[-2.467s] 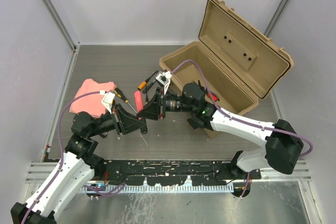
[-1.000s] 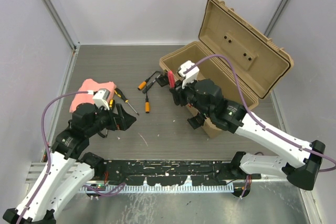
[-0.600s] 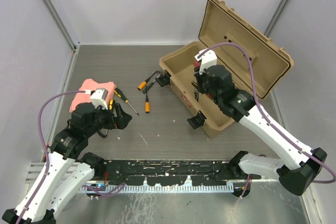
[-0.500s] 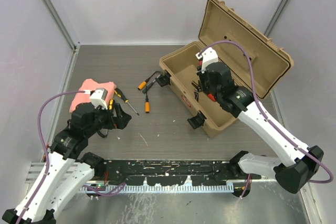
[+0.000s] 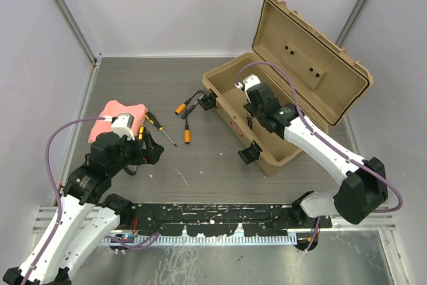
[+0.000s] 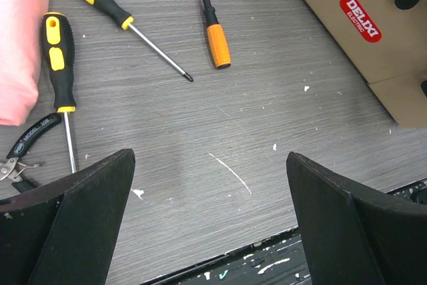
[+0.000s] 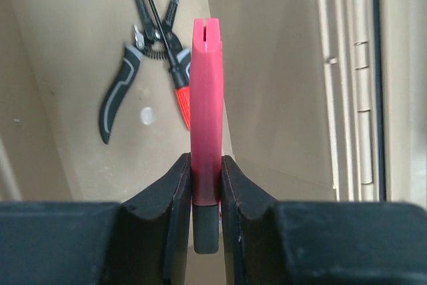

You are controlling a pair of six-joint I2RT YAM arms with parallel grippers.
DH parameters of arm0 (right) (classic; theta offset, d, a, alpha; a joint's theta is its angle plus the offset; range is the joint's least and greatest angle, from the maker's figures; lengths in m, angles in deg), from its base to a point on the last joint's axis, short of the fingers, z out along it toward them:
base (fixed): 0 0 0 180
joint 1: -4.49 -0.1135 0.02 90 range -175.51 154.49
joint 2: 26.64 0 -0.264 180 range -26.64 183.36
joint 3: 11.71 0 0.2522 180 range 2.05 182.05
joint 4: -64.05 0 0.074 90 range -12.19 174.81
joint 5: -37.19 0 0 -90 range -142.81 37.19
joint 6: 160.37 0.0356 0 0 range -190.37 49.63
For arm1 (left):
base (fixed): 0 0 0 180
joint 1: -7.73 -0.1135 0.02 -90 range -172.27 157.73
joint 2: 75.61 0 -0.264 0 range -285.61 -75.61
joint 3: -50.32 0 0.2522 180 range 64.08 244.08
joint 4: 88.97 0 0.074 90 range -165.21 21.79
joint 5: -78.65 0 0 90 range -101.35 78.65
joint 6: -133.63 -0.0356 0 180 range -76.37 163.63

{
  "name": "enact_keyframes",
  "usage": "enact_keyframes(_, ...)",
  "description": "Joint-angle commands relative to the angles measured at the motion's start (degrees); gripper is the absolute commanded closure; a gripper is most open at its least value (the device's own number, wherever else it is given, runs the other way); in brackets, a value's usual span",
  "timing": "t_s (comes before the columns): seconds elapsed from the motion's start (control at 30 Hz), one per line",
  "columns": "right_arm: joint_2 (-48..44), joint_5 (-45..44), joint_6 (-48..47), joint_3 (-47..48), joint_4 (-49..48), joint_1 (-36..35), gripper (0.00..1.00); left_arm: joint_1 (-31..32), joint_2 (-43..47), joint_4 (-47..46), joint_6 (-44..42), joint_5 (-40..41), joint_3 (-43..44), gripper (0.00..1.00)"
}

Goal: Pack the tool kit
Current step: Place the knife in the toolbox.

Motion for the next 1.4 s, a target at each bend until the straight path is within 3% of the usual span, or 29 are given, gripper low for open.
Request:
enact_keyframes(0.0,3.0,-2.7,-4.6,-1.1,-3.9,1.4,0.99,0.0,0.3,-0.6,0.3,2.1,0.3,0.02)
enact_keyframes(0.23,9.0,0.6,-5.2,-1.0,-6.2,5.1,0.99,0.0,-0.5,-0.2,0.6,2.9,0.4,0.02)
enact_keyframes(0.4,12.1,7.6,-1.7,1.2,-5.8,7.2,0.93,0.0,0.0,-1.4,0.4,2.9,-0.3,0.02)
enact_keyframes(0.53,15.3,5.4,-4.4,1.5,-6.9,7.3,0.92,0.0,0.6,-1.4,0.4,3.8,-0.6,0.02)
enact_keyframes(0.87,23.5,2.3,-1.2,3.1,-9.9,7.4,0.89,0.4,-1.4,0.2,0.5,5.6,0.1,0.02)
enact_keyframes(1.13,27.3,3.3,-0.3,4.3,-10.6,7.7,0.78,0.4,-4.1,0.0,0.6,4.6,0.1,0.02)
enact_keyframes(1.37,27.5,2.3,-0.8,4.5,-11.6,7.9,0.61,0.4,-7.0,0.4,0.5,5.2,0.4,0.02)
